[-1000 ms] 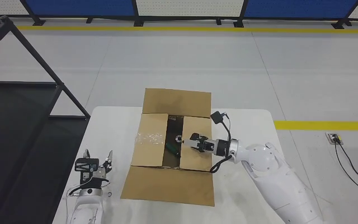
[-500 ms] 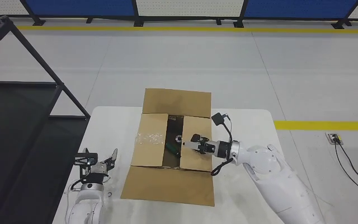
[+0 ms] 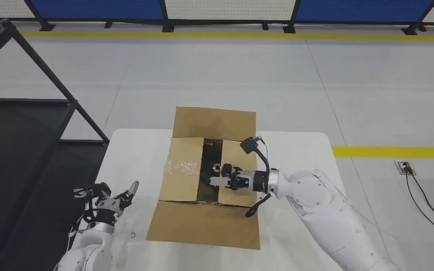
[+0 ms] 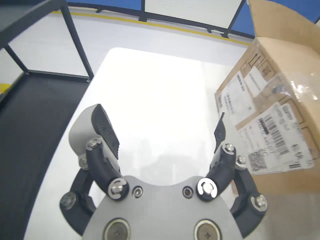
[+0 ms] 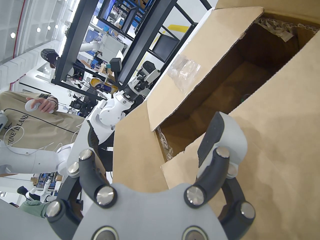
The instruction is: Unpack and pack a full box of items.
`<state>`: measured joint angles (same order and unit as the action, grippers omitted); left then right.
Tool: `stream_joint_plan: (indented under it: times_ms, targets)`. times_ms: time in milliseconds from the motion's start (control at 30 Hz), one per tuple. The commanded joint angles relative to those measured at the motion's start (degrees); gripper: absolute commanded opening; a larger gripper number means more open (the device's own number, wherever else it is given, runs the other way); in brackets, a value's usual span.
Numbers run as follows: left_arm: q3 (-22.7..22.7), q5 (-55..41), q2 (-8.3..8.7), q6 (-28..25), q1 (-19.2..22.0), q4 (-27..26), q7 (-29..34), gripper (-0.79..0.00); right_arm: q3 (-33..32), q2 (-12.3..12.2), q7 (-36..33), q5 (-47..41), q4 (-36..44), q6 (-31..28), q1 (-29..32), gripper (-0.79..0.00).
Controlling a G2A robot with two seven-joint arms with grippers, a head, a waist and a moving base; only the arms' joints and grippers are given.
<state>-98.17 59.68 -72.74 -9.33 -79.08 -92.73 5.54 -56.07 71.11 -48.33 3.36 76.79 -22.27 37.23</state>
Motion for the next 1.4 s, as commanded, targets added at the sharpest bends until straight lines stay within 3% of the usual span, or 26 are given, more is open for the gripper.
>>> stream_joint_plan:
  times_ms: [0, 200, 333, 500, 833, 933, 1133, 1267, 1367]
  targets:
    - [-1.37, -3.03, 0.14, -1.33, -0.7, -1.22, 0.9, 0.0, 0.47, 0.14, 0.21, 0.4, 0.06, -0.35, -0.35, 0.0]
    - [-1.88, -3.53, 0.26, -1.04, -2.47, -5.4, 0.76, 0.0, 2.16, 0.74, 1.27, 2.52, 0.33, -0.58, -2.26, 0.0]
    - [-2.9, -7.51, 0.39, -1.87, -3.92, -8.21, 4.02, 0.0, 3.13, 1.06, 3.84, 7.32, 0.58, -1.05, -3.6, 0.0]
    - [-2.9, -7.51, 0.39, -1.87, -3.92, -8.21, 4.02, 0.0, 4.46, 1.18, 11.61, 20.88, 3.96, 4.6, -2.28, 0.0]
    - [-2.91, -7.41, 0.38, -1.55, -3.98, -8.17, 3.8, 0.0, 4.67, 1.23, 12.6, 21.65, 4.33, 5.59, -1.44, 0.0]
    - [-2.25, -5.15, 0.41, -0.97, -4.15, -8.41, 2.25, 0.0, 7.37, 1.55, 15.3, 31.33, 7.5, 6.72, -1.74, 0.0]
    - [-1.08, -1.77, 0.22, 1.95, -5.58, -9.59, -2.64, 0.0, 14.28, 2.04, 24.74, 62.17, 16.44, 17.73, 1.29, 0.0]
    - [-1.86, -3.56, 0.17, 2.2, -6.84, -10.31, -3.77, 0.0, 19.96, 3.43, 23.19, 80.14, 18.6, 31.88, 2.92, 0.0]
    - [-2.26, -4.2, 0.2, 2.14, -7.32, -10.64, -3.79, 0.0, 22.85, 5.21, 19.64, 86.95, 18.46, 41.18, 3.08, 0.0]
